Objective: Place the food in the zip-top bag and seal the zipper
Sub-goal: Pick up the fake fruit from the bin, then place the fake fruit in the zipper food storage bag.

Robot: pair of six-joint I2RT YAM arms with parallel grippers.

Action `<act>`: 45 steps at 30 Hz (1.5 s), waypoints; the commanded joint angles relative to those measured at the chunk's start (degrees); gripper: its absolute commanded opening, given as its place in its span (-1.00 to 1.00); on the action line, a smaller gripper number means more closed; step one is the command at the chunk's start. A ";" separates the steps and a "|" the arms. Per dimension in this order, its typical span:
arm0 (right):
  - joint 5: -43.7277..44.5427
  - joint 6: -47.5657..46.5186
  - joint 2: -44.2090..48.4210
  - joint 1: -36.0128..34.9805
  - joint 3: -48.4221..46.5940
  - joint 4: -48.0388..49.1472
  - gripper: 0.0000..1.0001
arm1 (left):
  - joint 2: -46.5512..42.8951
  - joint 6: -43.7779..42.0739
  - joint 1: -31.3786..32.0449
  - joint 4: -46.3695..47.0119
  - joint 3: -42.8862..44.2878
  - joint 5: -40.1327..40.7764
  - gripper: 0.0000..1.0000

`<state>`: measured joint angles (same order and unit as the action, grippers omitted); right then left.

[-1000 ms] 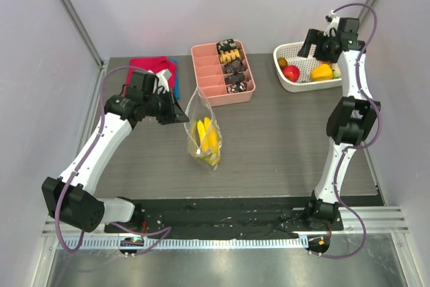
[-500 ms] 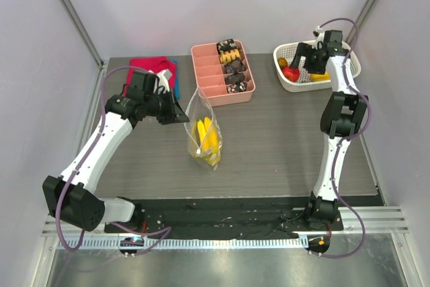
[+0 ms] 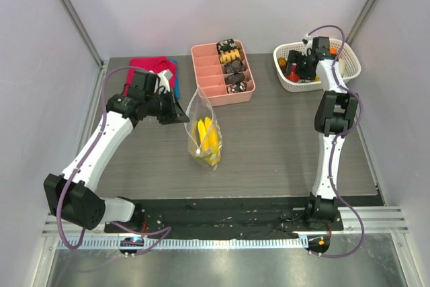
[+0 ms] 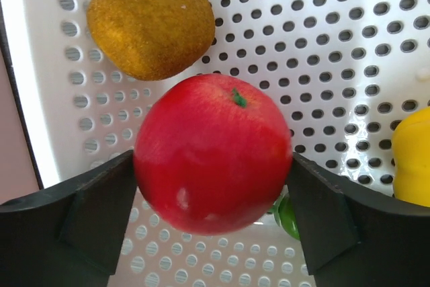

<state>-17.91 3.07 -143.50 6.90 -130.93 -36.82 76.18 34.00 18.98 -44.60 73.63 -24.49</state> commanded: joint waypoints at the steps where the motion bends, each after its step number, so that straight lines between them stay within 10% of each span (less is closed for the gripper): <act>1: 2.09 -0.70 0.77 0.05 -1.25 2.01 0.67 | 0.11 -0.86 -0.35 1.18 0.82 -0.65 -1.00; 17: -18.28 5.71 26.06 1.11 6.65 5.79 -0.34 | 0.11 -1.04 -0.70 1.18 0.64 -1.00 -1.00; 29: -27.71 9.94 51.02 -23.22 25.81 11.42 -0.40 | 3.00 -0.16 0.53 1.97 6.09 -5.92 -1.00; 45: -22.08 3.07 53.85 -42.13 35.05 8.69 -0.45 | 3.18 0.10 2.63 2.85 7.06 -7.24 -1.00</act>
<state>-40.80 7.27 -91.26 -32.91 -95.50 -30.11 79.37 34.11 20.36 -43.57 78.02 -29.50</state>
